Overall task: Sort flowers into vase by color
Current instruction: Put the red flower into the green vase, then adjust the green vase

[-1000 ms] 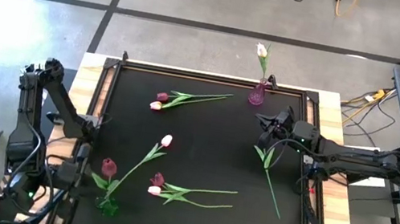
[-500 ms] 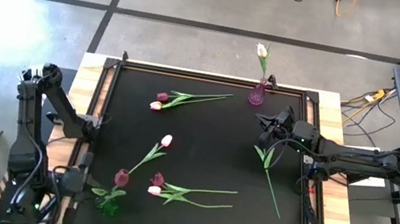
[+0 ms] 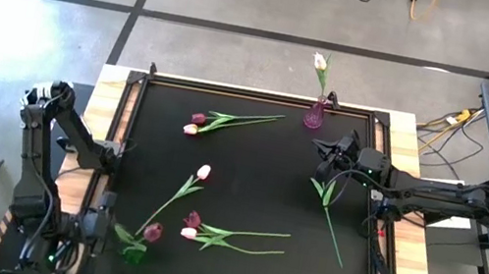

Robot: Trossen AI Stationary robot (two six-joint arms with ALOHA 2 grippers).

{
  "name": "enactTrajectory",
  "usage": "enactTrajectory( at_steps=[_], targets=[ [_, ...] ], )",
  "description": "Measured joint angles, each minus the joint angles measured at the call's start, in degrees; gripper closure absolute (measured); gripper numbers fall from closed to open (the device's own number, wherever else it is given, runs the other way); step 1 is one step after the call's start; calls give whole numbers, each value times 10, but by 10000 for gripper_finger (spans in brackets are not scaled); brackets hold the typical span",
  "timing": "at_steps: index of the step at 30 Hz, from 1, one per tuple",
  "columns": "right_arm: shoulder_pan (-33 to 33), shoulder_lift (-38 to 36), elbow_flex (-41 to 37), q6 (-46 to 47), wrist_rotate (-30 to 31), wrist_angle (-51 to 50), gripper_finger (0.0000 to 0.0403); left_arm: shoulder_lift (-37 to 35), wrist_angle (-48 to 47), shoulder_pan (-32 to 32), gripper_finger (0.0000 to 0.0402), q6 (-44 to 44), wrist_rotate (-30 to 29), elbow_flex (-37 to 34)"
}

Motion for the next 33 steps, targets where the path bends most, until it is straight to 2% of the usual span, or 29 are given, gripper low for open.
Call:
enactTrajectory(
  at_steps=[3, 7, 14, 19, 23, 28, 33],
  targets=[
    [0, 0, 0, 0, 0, 0, 394, 0, -19, 0, 284, -14, 24, 2],
    [0, 0, 0, 0, 0, 0, 394, -1, -43, 0, 263, -13, 29, 23],
    [0, 0, 0, -2, 0, 1, 394, -2, -122, 0, 259, -10, 36, 77],
    [0, 0, 6, -9, -5, 1, 394, -14, -213, 1, 287, -36, 37, 106],
    [9, 0, 15, -19, -6, 0, 394, -30, -281, 1, 329, -84, 42, 107],
    [27, 0, 17, -25, -6, 0, 394, -55, -289, 20, 391, -87, 52, 73],
    [46, 0, 17, -25, -5, 0, 394, -101, -268, 64, 398, -75, 73, 5]
  ],
)
